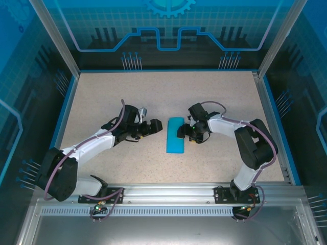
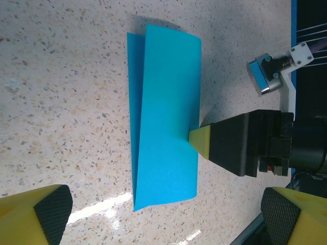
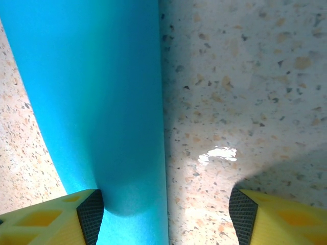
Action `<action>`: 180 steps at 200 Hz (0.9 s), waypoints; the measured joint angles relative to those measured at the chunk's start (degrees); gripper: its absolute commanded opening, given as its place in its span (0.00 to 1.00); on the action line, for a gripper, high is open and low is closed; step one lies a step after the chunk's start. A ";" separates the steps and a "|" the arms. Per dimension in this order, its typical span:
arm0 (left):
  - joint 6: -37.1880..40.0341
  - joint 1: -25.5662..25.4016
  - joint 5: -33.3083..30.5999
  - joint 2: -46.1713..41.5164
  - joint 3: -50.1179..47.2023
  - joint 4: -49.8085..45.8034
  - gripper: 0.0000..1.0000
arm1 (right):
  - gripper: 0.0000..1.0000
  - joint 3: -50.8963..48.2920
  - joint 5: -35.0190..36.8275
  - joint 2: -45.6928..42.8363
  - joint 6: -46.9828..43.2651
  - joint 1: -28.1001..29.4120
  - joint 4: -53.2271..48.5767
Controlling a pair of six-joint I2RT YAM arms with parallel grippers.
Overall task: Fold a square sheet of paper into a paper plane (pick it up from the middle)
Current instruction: Fold the square sheet of paper in half at the center of the table.
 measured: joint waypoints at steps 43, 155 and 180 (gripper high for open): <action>0.00 -0.26 -1.03 1.18 0.00 0.20 0.98 | 0.70 0.70 0.66 0.02 -1.16 -0.02 -1.51; 0.00 -0.26 -1.95 4.87 1.31 0.48 0.97 | 0.73 6.56 0.63 4.28 -5.40 -0.17 -8.20; 0.00 -0.26 -2.12 5.81 1.95 0.59 0.97 | 0.74 7.30 0.61 4.72 -6.47 -0.11 -9.09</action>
